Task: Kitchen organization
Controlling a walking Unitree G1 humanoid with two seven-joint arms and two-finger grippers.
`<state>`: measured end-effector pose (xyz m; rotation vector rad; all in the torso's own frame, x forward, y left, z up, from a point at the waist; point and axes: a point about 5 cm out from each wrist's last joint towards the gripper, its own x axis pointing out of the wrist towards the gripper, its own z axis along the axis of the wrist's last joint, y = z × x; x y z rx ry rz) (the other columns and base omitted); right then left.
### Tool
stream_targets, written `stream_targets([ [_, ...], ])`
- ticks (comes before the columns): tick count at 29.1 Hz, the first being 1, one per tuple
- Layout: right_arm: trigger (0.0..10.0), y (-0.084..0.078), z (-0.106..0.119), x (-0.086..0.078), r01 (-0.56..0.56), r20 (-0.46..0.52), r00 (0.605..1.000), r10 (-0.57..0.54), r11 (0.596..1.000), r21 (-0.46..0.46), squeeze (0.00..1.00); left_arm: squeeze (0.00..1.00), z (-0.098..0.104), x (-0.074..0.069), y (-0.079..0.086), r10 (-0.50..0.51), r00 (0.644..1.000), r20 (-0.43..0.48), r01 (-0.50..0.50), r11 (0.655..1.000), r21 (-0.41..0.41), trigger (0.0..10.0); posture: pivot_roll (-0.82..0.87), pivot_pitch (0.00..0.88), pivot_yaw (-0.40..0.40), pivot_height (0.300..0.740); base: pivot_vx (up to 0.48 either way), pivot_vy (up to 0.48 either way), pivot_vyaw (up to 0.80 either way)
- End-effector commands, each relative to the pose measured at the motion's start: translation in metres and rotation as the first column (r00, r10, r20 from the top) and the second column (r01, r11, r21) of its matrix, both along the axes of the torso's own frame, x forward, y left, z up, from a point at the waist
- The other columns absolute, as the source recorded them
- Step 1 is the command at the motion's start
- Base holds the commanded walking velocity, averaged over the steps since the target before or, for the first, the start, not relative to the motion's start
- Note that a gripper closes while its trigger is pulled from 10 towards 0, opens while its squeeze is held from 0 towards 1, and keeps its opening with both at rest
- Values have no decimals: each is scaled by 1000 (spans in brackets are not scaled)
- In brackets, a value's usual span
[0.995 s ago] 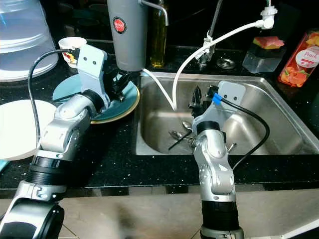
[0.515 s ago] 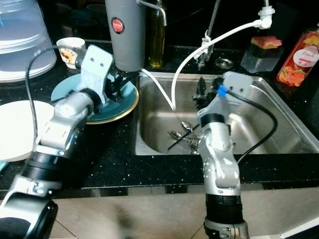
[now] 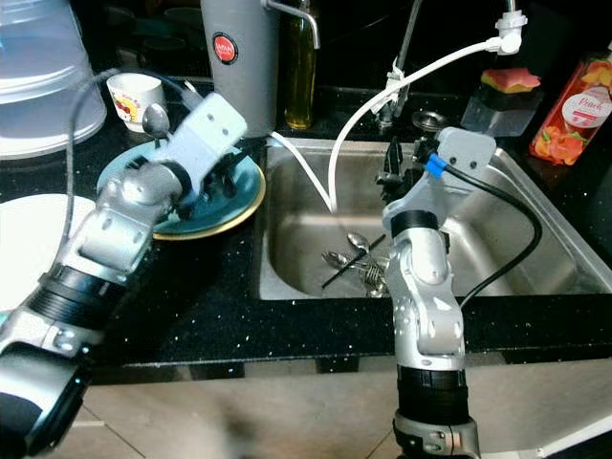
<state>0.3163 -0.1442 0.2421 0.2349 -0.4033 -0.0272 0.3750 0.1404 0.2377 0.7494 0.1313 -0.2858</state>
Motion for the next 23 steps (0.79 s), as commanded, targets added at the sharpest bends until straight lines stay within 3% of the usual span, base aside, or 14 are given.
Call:
stream_targets([
  [1, 10000, -1, -2, -1, 5, -13, 1000, -5, 1000, 3, 0, 0, -2, 2, -2, 10, 1000, -28, -10, 1000, 24, 10000, 218, 0, -61, 740, 0, 0, 0],
  [11, 10000, -1, -3, -1, 5, -16, 1000, -5, 1000, 1, 0, 0, -2, 8, 4, 67, 997, -31, -63, 993, 101, 10000, 214, 0, -61, 740, 0, 0, 0],
  [19, 10000, -1, -4, 0, 2, -18, 1000, -2, 1000, 1, 0, 0, -16, 14, 13, 116, 989, -91, -104, 987, 127, 10000, 213, 0, -56, 740, 0, 0, 0],
  [21, 10000, 0, -4, 1, 2, -17, 1000, -2, 1000, 2, 0, 0, -21, 16, 19, 142, 984, -110, -128, 984, 126, 1294, 209, 0, -55, 740, 0, 0, 0],
  [22, 10000, 0, -4, 1, 2, -17, 1000, -2, 1000, 2, 0, 0, -22, 16, 20, 148, 982, -115, -133, 983, 124, 0, 209, 0, -55, 740, 0, 0, 0],
  [23, 10000, 0, -4, 1, 2, -16, 1000, -2, 1000, 2, 0, 0, -23, 16, 20, 149, 982, -118, -134, 983, 121, 0, 210, 0, -54, 740, 0, 0, 0],
])
